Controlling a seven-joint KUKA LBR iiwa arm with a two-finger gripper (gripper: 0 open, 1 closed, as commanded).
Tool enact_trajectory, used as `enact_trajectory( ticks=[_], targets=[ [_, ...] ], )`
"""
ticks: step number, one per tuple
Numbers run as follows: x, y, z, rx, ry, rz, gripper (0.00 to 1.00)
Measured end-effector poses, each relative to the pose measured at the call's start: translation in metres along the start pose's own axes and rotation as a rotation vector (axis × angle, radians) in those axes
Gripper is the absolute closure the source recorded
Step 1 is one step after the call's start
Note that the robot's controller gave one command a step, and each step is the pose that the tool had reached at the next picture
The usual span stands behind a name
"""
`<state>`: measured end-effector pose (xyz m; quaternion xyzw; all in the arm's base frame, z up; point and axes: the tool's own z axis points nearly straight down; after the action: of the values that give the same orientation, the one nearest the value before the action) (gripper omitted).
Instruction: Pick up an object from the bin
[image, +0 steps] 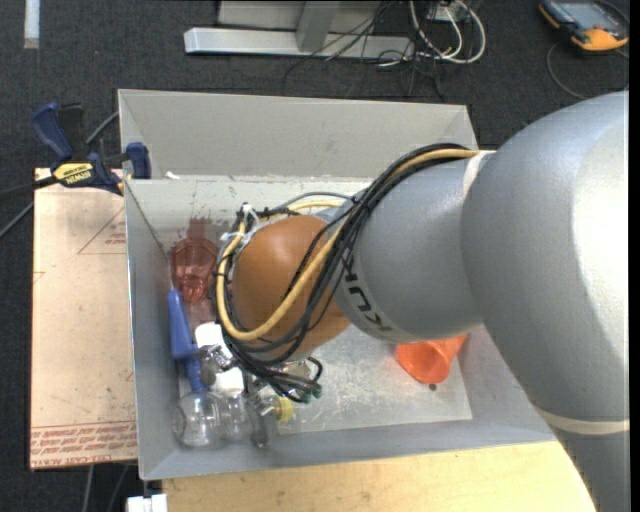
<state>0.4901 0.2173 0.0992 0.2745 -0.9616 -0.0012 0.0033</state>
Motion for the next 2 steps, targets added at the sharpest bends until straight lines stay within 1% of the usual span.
enact_trajectory(
  ticks=[1, 2],
  targets=[
    [-0.001, 0.003, 0.0, 0.0, -0.004, 0.242, 0.0],
    [-0.066, -0.009, 0.012, 0.007, -0.002, 0.045, 0.0]
  ],
)
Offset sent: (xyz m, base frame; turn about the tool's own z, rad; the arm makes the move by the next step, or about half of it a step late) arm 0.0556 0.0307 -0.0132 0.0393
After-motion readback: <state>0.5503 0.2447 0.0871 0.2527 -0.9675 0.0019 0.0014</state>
